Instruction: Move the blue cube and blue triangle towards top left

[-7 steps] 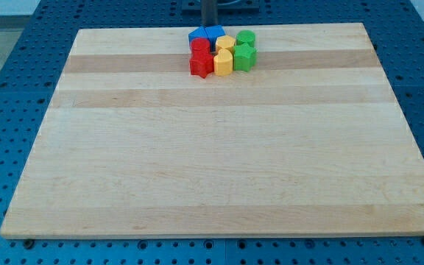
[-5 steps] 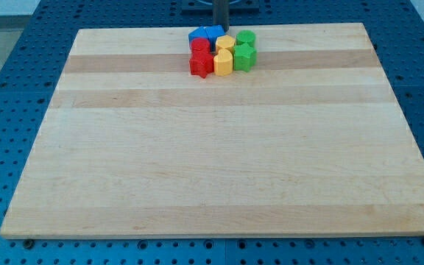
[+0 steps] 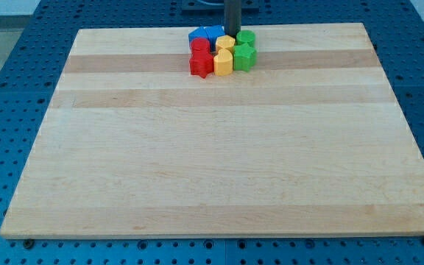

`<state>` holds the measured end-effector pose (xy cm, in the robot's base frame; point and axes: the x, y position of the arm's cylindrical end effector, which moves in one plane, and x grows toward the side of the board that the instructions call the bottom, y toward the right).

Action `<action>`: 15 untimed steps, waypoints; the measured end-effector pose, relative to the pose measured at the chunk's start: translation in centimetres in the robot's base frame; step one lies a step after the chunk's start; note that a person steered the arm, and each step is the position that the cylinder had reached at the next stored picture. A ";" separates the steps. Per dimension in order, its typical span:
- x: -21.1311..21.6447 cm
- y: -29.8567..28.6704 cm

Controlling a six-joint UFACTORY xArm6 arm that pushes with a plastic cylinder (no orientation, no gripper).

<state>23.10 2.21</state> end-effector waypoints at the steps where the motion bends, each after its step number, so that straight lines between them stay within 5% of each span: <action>1: 0.4 -0.8; 7: -0.9 -7.0; 15: -1.3 -23.3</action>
<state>21.76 -21.08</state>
